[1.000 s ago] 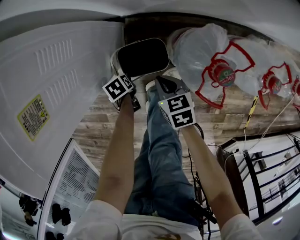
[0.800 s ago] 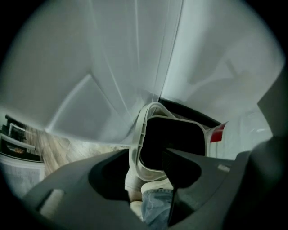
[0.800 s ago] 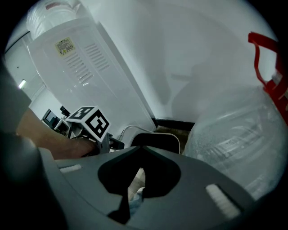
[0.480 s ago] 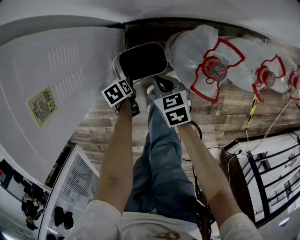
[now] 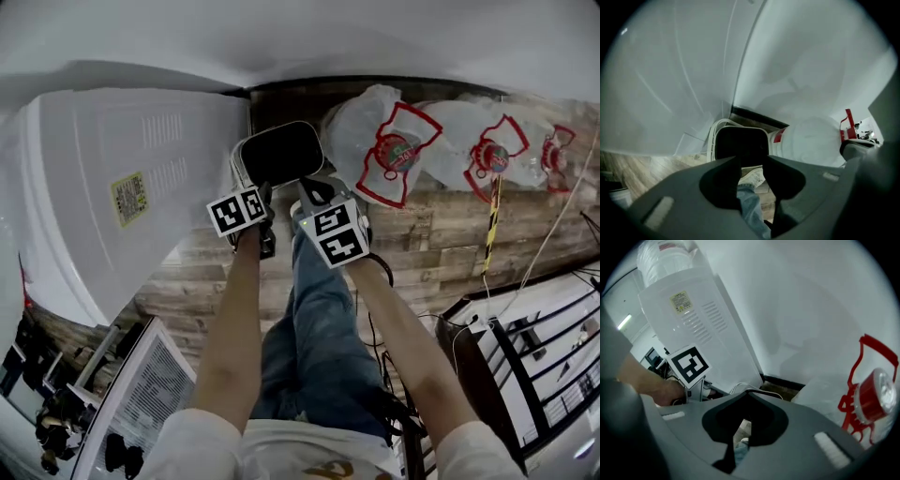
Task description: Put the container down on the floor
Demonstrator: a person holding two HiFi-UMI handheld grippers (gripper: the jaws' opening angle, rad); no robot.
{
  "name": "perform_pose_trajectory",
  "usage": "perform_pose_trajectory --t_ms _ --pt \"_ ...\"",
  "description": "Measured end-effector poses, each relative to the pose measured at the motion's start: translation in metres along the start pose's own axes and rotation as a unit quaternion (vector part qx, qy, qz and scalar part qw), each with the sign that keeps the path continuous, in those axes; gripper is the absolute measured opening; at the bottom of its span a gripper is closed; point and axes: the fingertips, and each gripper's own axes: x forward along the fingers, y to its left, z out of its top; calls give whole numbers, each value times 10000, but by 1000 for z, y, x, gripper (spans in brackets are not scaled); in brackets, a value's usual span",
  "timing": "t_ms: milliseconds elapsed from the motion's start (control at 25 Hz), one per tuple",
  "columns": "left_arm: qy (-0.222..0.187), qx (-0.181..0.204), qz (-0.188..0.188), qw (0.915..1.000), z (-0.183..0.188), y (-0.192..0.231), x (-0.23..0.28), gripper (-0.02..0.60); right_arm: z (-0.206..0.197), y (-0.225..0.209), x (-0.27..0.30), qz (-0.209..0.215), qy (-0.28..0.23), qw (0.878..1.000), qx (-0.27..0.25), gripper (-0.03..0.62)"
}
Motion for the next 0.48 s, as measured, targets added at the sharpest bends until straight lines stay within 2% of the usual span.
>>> perform_pose_trajectory --t_ms 80,160,320,400,480 --pt "-285 146 -184 9993 17 -17 -11 133 8 2 -10 7 1 9997 -240 26" --pt "-766 127 -430 9961 42 -36 -32 120 18 3 -24 -63 -147 9997 -207 26" --pt "-1588 -134 -1121 9808 84 -82 -92 101 32 5 -60 -337 -515 9979 191 26" --pt "-1816 -21 -1309 9746 98 -100 -116 98 44 5 -83 -481 -813 9948 369 26" --pt "-1988 243 -1330 9707 111 -112 -137 91 57 6 -102 -553 -982 9931 317 26"
